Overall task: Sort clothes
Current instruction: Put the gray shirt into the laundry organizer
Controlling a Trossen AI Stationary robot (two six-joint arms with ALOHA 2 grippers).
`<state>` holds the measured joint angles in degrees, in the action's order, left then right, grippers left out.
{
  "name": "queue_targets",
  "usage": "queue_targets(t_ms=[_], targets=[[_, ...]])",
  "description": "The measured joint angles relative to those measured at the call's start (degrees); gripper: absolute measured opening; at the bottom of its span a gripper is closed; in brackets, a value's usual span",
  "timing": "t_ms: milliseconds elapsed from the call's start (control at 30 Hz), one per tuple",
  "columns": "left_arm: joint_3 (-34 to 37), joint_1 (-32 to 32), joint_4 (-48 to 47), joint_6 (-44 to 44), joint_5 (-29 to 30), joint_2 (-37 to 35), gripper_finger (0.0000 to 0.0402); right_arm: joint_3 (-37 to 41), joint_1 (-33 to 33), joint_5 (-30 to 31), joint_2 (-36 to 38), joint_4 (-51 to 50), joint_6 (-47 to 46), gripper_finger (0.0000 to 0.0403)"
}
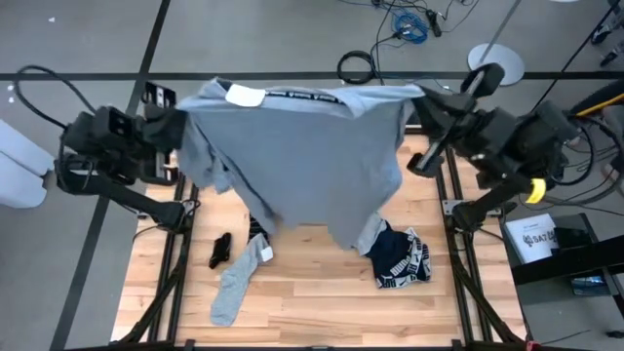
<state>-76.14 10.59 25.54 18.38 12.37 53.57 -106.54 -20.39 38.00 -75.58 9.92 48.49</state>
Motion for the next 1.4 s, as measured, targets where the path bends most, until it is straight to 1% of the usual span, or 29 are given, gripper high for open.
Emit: queue_targets(t_ms=[100, 167, 233, 367, 433, 600, 700, 800, 900, 967, 1067, 1200, 1367, 1400], targets=[[-5.2, -0.5, 0.3, -0.9, -2.8, 3.1, 0.0001, 0.0, 1.6, -6.6, 0.0, 2.5, -3.3, 0.0000], [-8.2, -0.5, 0.2, -3.4, -5.2, 5.3, 0.0001, 0.0, 2.3, -9.2, 0.1, 2.4, -6.6, 0.0000], [-10.9, -0.5, -0.8, -5.5, -9.0, 7.3, 0.0001, 0.0, 2.3, -9.6, 0.1, 1.5, -9.0, 0.0000], [-14.5, 0.4, -4.6, -6.1, -15.8, 10.4, 0.0001, 0.0, 0.5, -9.7, 0.1, -1.7, -12.2, 0.0000], [-15.1, 1.3, -5.8, -6.1, -16.8, 11.2, 0.0001, 0.0, -1.2, -9.6, 0.1, -2.9, -12.8, 0.0000], [-15.1, 4.2, -5.8, -6.1, -16.8, 12.3, 0.0001, 0.0, -7.0, -9.1, 0.1, -5.7, -13.2, 0.0000], [-15.1, 6.6, -7.8, -6.1, -16.8, 12.7, 0.0001, 0.0, -11.3, -6.2, 0.1, -9.1, -14.1, 0.0000], [-15.1, 9.7, -13.4, -6.0, -16.8, 12.7, 0.0001, 0.0, -16.0, -0.3, 0.1, -16.2, -17.0, 0.0000], [-15.1, 12.6, -18.9, -6.0, -16.8, 13.4, 0.0001, 0.0, -20.4, 5.2, 0.1, -26.8, -24.0, 0.0000], [-15.1, 14.5, -21.8, -6.0, -16.8, 14.1, 0.0001, 0.0, -23.2, 7.2, -0.2, -33.4, -30.4, 0.0000], [-15.1, 17.4, -24.4, -6.0, -16.8, 15.9, 0.0001, 0.0, -26.9, 9.5, -1.7, -39.9, -38.7, 0.0000], [-15.1, 21.4, -26.5, -6.0, -16.7, 19.4, 0.0001, 0.0, -31.8, 11.6, -6.1, -42.1, -44.3, 0.0000], [-15.1, 27.1, -28.9, -7.6, -16.2, 24.9, 0.0001, 0.0, -38.3, 11.9, -12.5, -41.8, -46.8, 0.0000], [-15.1, 28.3, -28.8, -7.6, -15.5, 26.0, 0.0001, 0.0, -39.8, 12.8, -13.8, -41.4, -47.0, 0.0000]])
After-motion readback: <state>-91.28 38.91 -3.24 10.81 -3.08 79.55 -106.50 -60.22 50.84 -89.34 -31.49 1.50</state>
